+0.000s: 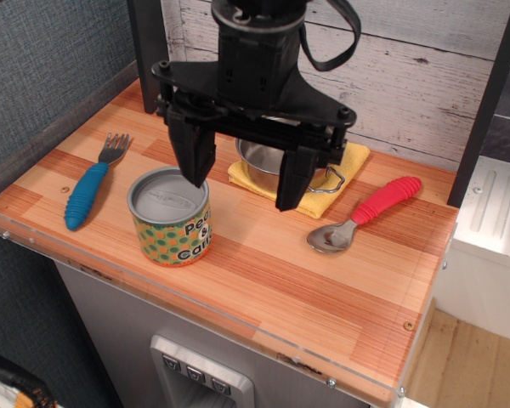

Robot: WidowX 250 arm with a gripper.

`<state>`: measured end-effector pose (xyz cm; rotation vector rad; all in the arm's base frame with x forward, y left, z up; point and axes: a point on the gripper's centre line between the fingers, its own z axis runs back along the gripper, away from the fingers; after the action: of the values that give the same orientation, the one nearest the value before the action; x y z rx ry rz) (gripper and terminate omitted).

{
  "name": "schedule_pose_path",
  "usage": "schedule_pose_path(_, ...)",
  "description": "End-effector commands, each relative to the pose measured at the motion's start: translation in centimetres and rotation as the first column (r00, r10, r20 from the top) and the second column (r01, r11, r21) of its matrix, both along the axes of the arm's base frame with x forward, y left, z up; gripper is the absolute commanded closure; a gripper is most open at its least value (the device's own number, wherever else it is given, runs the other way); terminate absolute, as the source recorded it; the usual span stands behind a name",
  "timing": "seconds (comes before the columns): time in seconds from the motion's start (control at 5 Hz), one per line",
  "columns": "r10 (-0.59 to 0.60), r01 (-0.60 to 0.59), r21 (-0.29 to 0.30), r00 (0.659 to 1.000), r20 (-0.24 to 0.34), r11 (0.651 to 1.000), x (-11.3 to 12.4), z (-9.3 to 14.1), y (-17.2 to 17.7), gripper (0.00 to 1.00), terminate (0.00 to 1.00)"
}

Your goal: Slide the can into the corner behind the blue fork and next to the silver pan.

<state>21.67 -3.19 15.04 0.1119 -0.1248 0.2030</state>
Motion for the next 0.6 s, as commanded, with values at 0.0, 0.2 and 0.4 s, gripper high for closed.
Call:
schedule_pose_path(0.0, 0.0, 0.0, 0.0, 1.0, 0.0, 1.0, 0.0, 0.0, 0.0, 0.0, 0.0)
schedule_pose_path(0.2, 0.143, -0.146, -0.052, 0.988, -0.065, 0.988, 0.4, -1.8, 0.5, 0.0, 0.0)
schedule_pose_path(0.4, 0.258, -0.263, -0.066, 0.963, -0.071, 0.963, 0.0, -3.5, 0.5, 0.0, 0.0)
